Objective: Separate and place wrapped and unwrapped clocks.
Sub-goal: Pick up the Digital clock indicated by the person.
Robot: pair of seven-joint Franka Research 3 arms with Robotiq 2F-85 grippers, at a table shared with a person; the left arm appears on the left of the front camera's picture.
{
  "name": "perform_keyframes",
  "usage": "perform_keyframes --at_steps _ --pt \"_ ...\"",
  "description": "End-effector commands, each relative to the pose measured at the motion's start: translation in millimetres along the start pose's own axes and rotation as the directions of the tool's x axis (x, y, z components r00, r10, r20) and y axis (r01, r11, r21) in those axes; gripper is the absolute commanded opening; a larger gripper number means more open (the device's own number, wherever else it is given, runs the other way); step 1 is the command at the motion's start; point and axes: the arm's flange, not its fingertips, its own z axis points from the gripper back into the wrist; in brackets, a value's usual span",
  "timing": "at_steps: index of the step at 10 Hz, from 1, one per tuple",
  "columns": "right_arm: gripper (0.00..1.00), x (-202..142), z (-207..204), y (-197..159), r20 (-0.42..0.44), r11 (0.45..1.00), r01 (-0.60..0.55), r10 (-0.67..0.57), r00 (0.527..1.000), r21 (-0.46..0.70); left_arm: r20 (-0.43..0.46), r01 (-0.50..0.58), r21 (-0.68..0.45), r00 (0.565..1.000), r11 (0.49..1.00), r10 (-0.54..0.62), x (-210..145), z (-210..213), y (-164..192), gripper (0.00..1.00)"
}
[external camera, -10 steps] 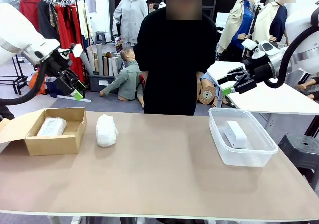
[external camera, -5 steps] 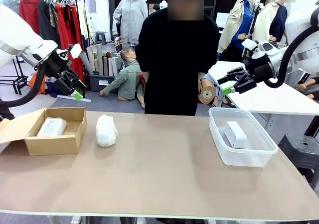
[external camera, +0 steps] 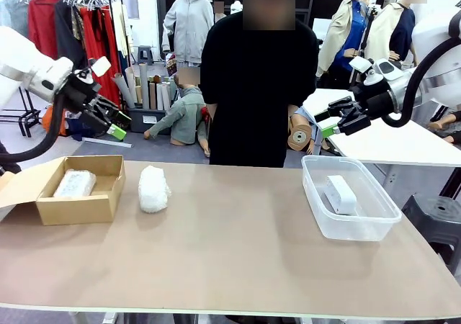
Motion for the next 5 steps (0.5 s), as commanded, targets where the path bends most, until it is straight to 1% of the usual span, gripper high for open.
perform_keyframes --at_steps 1,2,3,5 --pt "1.0 1 1 0 -0.001 1.0 -0.003 0.003 1.0 -0.001 0.084 0.054 -0.035 0.995 0.998 -0.051 -8 11 4 1.0" --pt "1.0 1 1 0 -0.001 1.0 -0.003 0.003 1.0 -0.001 0.084 0.088 -0.038 0.993 0.995 -0.085 -11 19 4 1.0" --pt "1.0 1 1 0 -0.001 1.0 -0.003 0.003 1.0 -0.001 0.103 0.099 -0.032 0.99 0.995 -0.096 -15 33 6 1.0" --pt "1.0 1 1 0 -0.001 1.0 -0.003 0.003 1.0 -0.001 0.178 0.17 -0.041 0.971 0.985 -0.16 -18 51 6 1.0"
